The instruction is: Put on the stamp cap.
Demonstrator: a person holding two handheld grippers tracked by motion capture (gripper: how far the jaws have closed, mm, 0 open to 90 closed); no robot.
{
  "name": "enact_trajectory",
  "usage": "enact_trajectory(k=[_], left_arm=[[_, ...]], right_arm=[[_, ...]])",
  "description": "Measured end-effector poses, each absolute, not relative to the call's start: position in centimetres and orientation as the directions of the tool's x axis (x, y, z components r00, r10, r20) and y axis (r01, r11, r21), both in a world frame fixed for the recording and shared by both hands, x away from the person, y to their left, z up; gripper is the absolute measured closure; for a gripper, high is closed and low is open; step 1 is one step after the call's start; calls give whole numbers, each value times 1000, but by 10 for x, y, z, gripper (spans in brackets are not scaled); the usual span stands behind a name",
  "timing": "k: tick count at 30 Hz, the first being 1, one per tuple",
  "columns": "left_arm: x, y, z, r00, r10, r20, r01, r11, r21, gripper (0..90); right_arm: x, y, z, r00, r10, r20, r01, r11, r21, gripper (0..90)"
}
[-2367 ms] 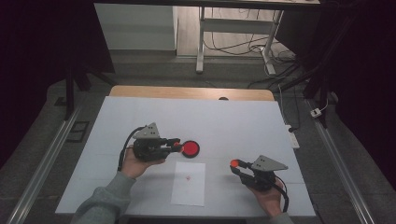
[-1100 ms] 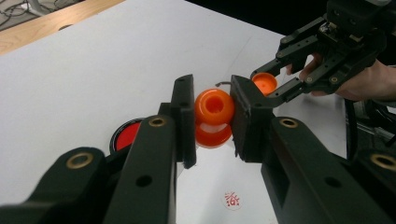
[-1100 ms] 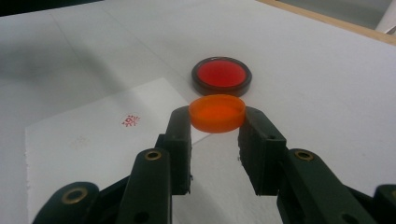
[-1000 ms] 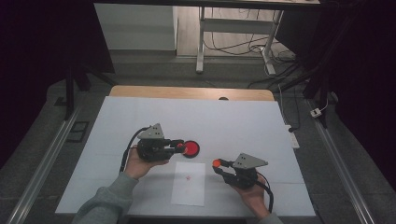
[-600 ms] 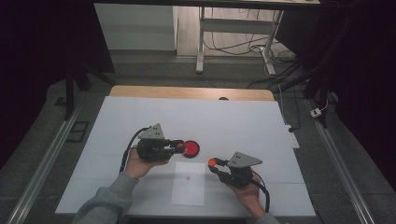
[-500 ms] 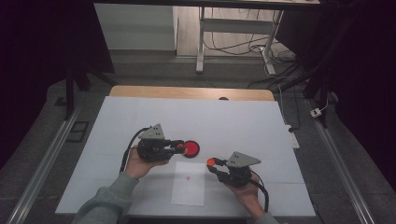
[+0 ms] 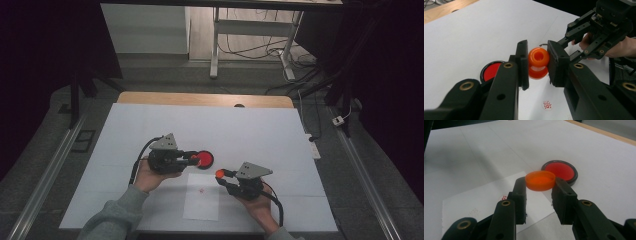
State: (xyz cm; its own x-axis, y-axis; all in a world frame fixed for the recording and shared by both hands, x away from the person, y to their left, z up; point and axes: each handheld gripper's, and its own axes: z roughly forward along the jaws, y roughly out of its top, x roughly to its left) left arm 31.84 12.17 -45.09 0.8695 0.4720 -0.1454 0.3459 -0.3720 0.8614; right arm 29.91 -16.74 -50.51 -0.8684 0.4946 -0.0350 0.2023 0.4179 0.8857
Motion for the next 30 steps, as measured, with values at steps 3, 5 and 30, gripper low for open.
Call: enact_trajectory(k=[3, 5, 30], left_arm=[[318, 121, -451, 870, 471, -147, 346, -371, 862, 722], [318, 120, -451, 871, 469, -146, 344, -370, 863, 722], [315, 86, -461, 899, 413, -147, 328, -411, 851, 722]], right_arm=[[299, -163, -504, -874, 484, -40, 193, 422, 886, 646], [299, -161, -504, -876, 481, -40, 192, 423, 885, 646], [298, -151, -507, -887, 461, -37, 184, 425, 886, 646]])
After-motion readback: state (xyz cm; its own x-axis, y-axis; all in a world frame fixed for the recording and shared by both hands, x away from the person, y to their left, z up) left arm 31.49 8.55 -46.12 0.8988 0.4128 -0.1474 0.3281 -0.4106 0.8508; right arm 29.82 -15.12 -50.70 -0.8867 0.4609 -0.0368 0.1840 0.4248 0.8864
